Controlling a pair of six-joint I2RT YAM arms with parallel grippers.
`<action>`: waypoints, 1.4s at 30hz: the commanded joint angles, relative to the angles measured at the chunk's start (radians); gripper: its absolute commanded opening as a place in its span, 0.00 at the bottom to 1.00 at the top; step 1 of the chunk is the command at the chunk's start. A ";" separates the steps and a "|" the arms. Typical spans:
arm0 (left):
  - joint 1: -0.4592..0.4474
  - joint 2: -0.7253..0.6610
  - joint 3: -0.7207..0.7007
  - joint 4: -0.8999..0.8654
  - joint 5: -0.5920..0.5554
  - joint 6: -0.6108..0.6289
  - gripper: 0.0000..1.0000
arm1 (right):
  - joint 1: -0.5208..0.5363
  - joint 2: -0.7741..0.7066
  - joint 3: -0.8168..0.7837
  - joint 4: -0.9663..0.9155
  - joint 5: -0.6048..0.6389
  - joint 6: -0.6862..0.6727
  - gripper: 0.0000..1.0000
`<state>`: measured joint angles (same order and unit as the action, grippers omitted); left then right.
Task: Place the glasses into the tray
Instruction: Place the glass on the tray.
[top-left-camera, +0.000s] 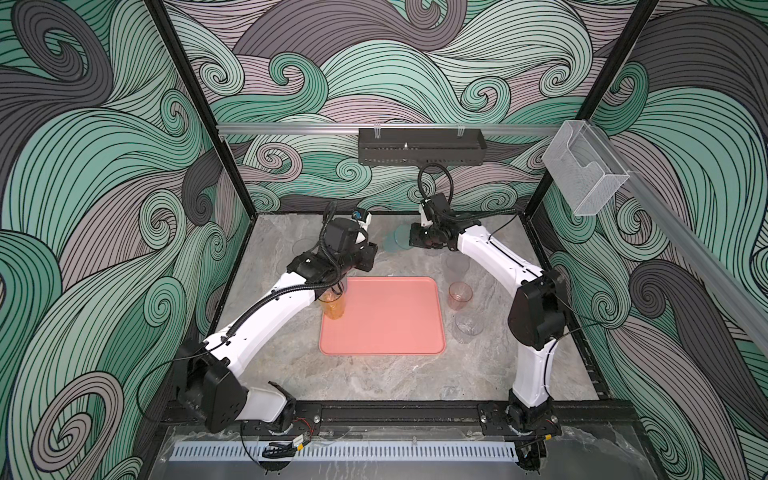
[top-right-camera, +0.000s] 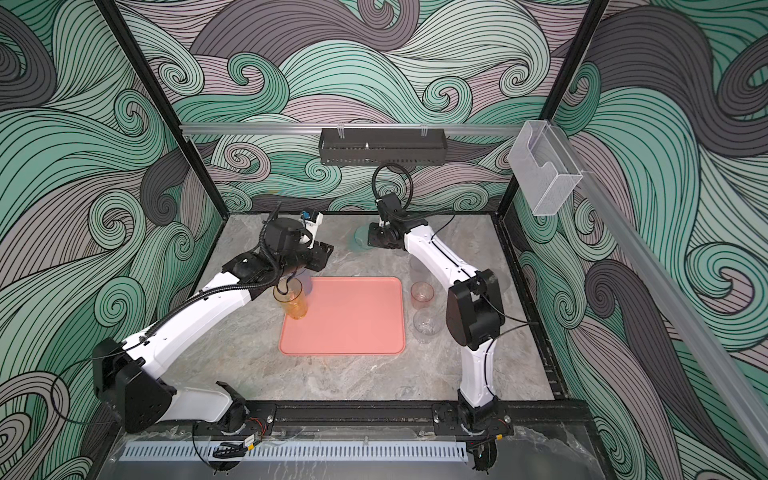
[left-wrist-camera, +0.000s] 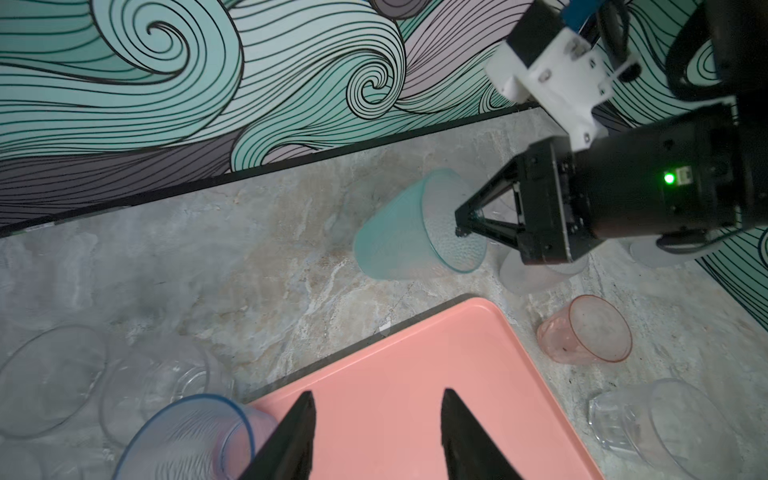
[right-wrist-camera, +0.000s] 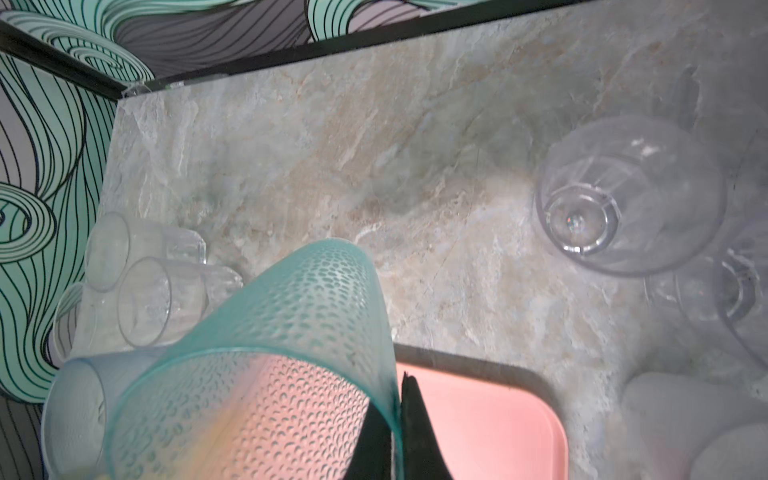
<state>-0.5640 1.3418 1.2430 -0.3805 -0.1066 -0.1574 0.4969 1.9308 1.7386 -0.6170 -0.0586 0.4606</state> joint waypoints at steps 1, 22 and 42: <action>-0.004 -0.066 -0.033 0.005 -0.069 0.039 0.53 | 0.036 -0.090 -0.074 -0.004 0.020 -0.007 0.05; 0.077 -0.380 -0.214 -0.291 -0.313 -0.092 0.75 | 0.454 -0.229 -0.243 -0.301 0.229 -0.050 0.06; 0.144 -0.469 -0.249 -0.277 -0.302 -0.034 0.73 | 0.668 0.078 0.049 -0.302 0.233 -0.027 0.07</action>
<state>-0.4313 0.8799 0.9989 -0.6685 -0.4110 -0.2096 1.1584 1.9888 1.7493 -0.9138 0.1524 0.4267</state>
